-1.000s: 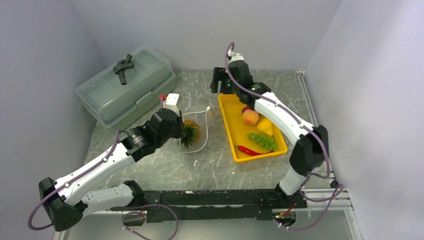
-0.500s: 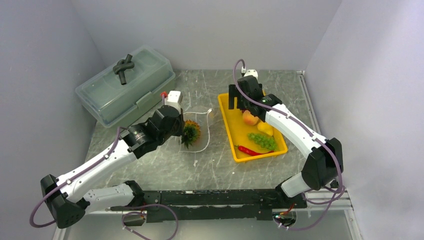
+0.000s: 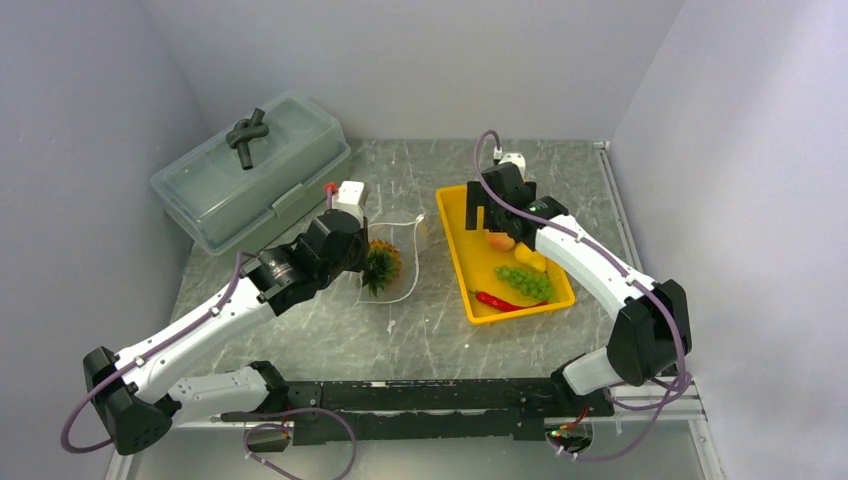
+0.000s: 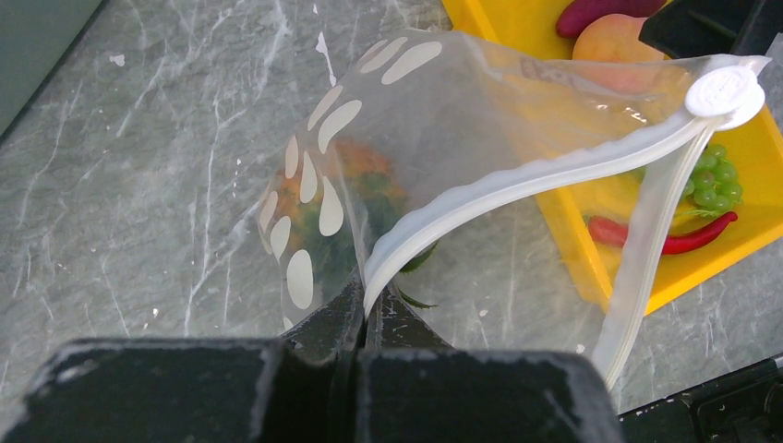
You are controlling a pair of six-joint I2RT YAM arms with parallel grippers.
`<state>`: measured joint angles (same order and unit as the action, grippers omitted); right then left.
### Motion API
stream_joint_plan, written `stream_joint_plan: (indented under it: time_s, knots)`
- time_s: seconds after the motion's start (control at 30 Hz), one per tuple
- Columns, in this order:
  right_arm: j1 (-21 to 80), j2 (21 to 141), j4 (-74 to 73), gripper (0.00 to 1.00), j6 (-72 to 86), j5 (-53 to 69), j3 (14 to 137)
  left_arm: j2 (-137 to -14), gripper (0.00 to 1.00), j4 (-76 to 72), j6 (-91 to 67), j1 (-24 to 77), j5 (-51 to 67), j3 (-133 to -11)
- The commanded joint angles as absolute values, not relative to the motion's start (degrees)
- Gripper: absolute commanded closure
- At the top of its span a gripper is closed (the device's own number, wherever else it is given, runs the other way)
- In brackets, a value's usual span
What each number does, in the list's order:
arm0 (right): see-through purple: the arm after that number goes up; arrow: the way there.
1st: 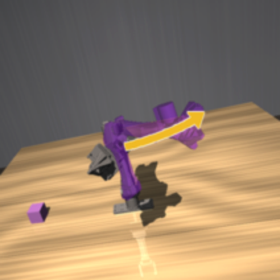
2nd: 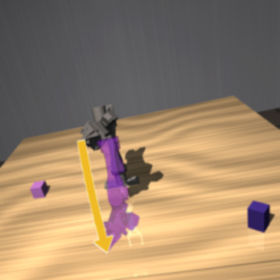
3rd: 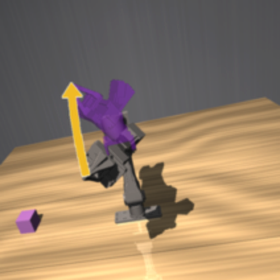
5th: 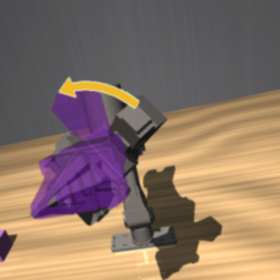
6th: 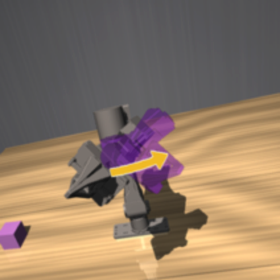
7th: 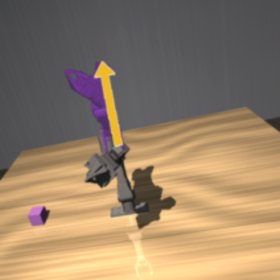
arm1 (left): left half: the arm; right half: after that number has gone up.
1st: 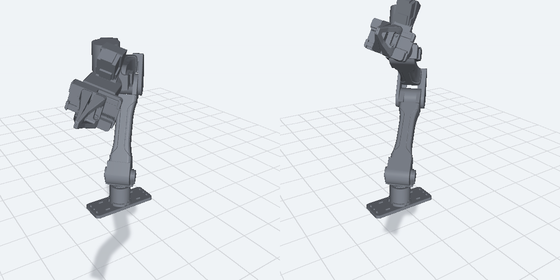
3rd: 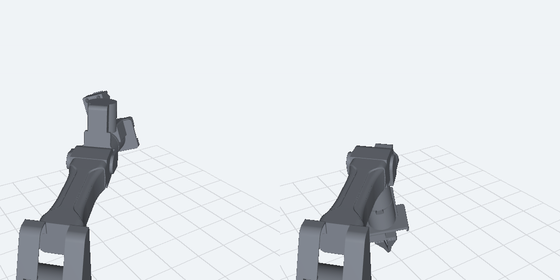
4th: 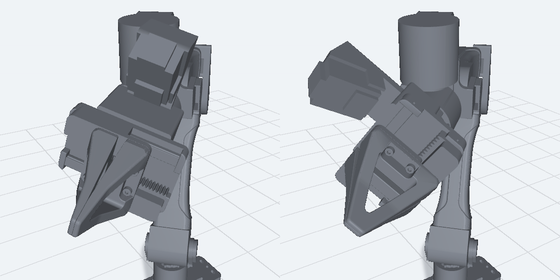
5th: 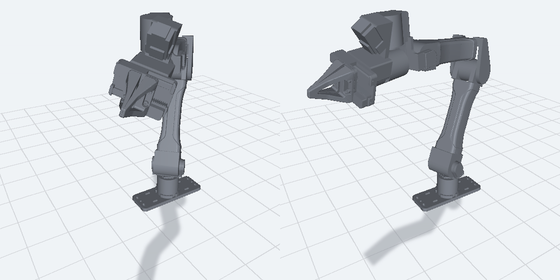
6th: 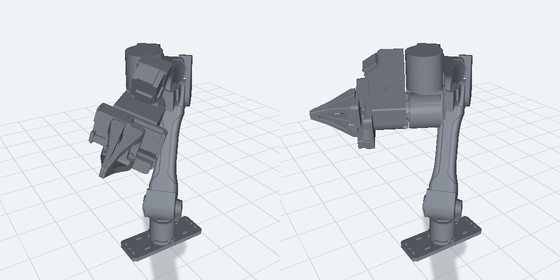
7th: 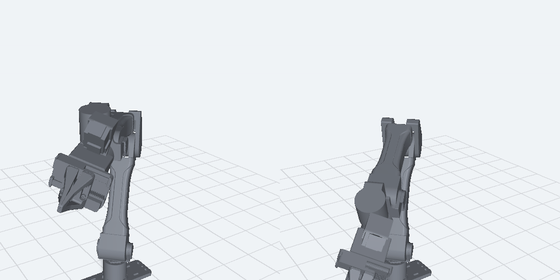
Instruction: Place the food in the zip-top bag and seal the zipper
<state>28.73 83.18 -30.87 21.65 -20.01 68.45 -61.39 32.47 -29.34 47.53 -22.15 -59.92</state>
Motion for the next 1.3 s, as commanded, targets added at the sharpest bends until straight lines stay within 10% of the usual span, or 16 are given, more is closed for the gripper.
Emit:
stream_joint_plan:
  time_s: [0.0,1.27]
  knots:
    - [27.4,82.1,-30.5,0.0,22.9,-19.3,68.0,-60.1,1.0,32.3,-28.7,47.2,-22.2,-61.7]
    - [20.8,100.1,-26.1,0.04,26.3,-21.5,69.6,-58.3,1.0,34.3,-29.0,47.2,-22.9,-61.1]
